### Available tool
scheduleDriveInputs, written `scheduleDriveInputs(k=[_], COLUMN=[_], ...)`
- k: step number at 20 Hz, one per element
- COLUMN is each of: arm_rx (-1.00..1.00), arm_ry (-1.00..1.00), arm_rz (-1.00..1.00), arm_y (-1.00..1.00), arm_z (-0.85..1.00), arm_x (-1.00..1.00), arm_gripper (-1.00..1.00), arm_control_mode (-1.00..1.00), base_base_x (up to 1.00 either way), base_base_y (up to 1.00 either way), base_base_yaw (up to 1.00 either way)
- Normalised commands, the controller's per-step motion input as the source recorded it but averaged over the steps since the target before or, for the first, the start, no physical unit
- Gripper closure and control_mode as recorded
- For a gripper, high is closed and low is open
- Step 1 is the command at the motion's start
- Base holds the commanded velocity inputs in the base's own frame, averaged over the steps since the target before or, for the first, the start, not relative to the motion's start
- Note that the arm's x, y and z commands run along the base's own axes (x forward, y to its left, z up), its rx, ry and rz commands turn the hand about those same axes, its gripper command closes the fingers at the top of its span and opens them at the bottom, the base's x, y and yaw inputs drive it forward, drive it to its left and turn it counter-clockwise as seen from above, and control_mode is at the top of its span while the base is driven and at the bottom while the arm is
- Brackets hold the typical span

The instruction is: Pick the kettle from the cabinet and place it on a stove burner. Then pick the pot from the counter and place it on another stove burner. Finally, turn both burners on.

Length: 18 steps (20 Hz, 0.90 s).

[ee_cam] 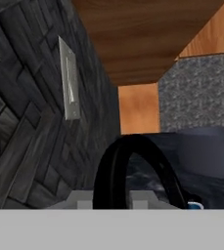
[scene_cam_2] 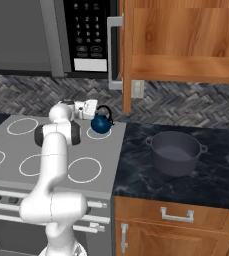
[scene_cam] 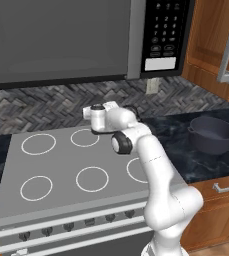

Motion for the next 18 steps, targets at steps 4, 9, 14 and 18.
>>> scheduleDriveInputs(k=[4, 9, 14, 18], arm_rx=[0.00, 0.01, 0.06, 0.06], arm_ry=[0.01, 0.05, 0.11, 0.15], arm_rz=[-0.01, 0.00, 0.00, 0.00], arm_y=[0.00, 0.01, 0.10, 0.16], arm_z=[-0.41, -0.31, -0.38, -0.47], arm_x=[0.00, -0.02, 0.00, -0.01], arm_gripper=[1.00, 1.00, 1.00, 1.00], arm_control_mode=[-1.00, -1.00, -1.00, -1.00], base_base_x=[0.00, 0.00, 0.00, 0.00], base_base_y=[0.00, 0.00, 0.00, 0.00], base_base_yaw=[0.00, 0.00, 0.00, 0.00])
